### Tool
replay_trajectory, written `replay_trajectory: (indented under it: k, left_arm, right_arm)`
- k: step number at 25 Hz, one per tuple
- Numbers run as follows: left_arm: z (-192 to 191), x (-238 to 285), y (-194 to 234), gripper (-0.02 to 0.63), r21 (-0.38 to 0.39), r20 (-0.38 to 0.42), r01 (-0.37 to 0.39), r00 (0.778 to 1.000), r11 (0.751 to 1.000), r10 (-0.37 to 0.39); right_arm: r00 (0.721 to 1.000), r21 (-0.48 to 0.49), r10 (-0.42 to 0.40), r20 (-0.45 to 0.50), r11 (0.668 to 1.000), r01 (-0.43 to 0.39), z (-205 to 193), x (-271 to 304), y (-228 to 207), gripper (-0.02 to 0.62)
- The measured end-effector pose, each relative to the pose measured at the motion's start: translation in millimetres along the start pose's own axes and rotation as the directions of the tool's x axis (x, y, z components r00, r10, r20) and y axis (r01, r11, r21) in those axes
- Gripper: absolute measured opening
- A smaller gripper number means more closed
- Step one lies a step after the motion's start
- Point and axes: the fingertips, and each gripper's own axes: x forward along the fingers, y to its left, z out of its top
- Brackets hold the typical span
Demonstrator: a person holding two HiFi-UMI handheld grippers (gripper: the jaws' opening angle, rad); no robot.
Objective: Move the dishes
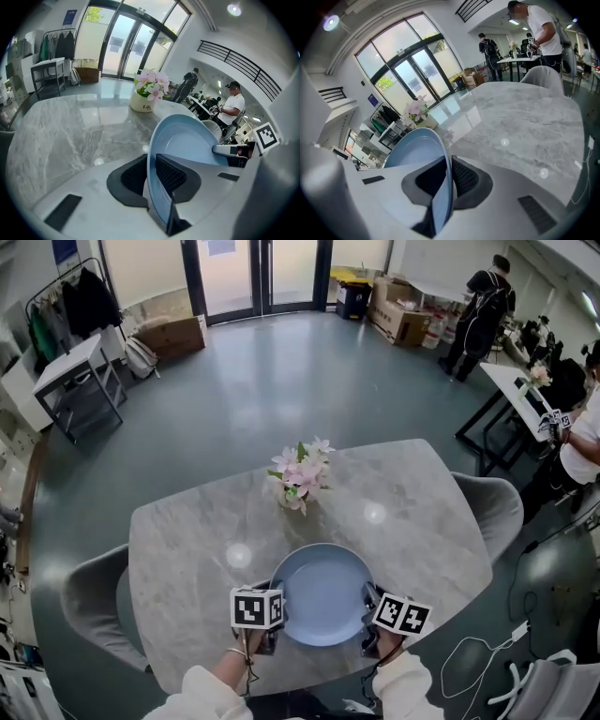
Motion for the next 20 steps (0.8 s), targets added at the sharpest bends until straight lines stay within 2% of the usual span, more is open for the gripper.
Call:
replay_trajectory:
  k: [8,20]
  left_arm:
    - [31,46,11,0.041,-0.010,-0.008,-0.005,1.000,1.000,0.005]
    - [57,92,26,0.041,-0.005,-0.039,-0.022,0.999,1.000,0.022]
  right_arm:
    - [1.000,0.021,-0.007,0.004,1.000,0.007,28,46,-17,0.086]
    - [1.000,0.030,-0.014,0.008,0.999,0.014,54,97,-30,0.087]
